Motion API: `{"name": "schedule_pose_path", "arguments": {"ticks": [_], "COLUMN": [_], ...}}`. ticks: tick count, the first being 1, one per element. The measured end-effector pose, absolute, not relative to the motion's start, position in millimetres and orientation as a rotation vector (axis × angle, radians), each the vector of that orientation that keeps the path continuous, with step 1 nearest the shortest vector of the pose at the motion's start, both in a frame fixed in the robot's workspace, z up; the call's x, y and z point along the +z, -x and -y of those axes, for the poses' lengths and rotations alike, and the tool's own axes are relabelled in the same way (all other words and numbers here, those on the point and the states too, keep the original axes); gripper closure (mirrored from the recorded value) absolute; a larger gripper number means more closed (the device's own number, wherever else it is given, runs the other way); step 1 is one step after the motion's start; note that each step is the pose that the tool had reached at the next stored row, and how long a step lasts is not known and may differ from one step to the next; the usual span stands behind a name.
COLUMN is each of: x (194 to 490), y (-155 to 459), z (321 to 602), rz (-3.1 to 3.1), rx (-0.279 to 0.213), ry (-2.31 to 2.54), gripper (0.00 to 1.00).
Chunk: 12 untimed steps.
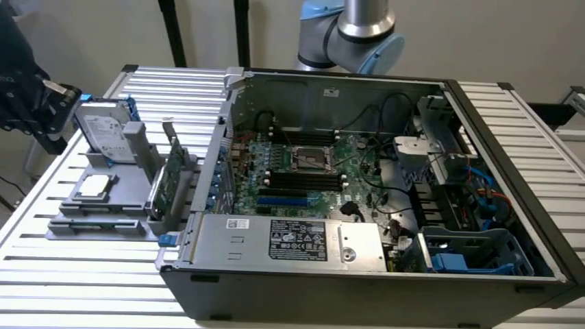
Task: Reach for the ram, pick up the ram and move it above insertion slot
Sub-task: 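Reach for the ram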
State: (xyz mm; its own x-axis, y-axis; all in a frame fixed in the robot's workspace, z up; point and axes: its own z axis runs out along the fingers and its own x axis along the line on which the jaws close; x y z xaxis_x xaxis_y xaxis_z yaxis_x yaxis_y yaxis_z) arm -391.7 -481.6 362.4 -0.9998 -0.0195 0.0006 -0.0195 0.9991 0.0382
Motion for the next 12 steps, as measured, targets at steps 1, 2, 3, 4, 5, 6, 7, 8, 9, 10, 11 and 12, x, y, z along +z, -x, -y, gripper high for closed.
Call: {"name": "schedule_pose_path", "arguments": {"ticks": [1, 2, 3, 4, 5, 6, 7, 8, 9, 10, 11, 12], "x": [362.4, 362.4, 362.3, 362.3, 362.1, 361.9, 361.9, 361.7, 361.5, 361.3, 361.1, 360.8], "y": [391.7, 391.7, 391.7, 391.7, 391.7, 391.7, 391.7, 391.7, 391.7, 391.7, 391.7, 391.7], "z": [481.6, 481.6, 481.7, 482.1, 482.1, 482.1, 482.0, 482.0, 482.0, 482.0, 482.0, 482.0], "rz": [3.140, 3.140, 3.140, 3.140, 3.139, 3.139, 3.137, 3.136, 3.134, 3.132, 3.129, 3.127], "rx": [-0.060, -0.060, -0.060, -0.060, -0.060, -0.060, -0.060, -0.060, -0.060, -0.060, -0.060, -0.060], "ry": [-0.031, -0.031, -0.032, -0.037, -0.057, -0.085, -0.114, -0.142, -0.172, -0.201, -0.229, -0.257], "gripper": [0.89, 0.89, 0.89, 0.89, 0.89, 0.89, 0.89, 0.89, 0.89, 0.89, 0.89, 0.89]}}
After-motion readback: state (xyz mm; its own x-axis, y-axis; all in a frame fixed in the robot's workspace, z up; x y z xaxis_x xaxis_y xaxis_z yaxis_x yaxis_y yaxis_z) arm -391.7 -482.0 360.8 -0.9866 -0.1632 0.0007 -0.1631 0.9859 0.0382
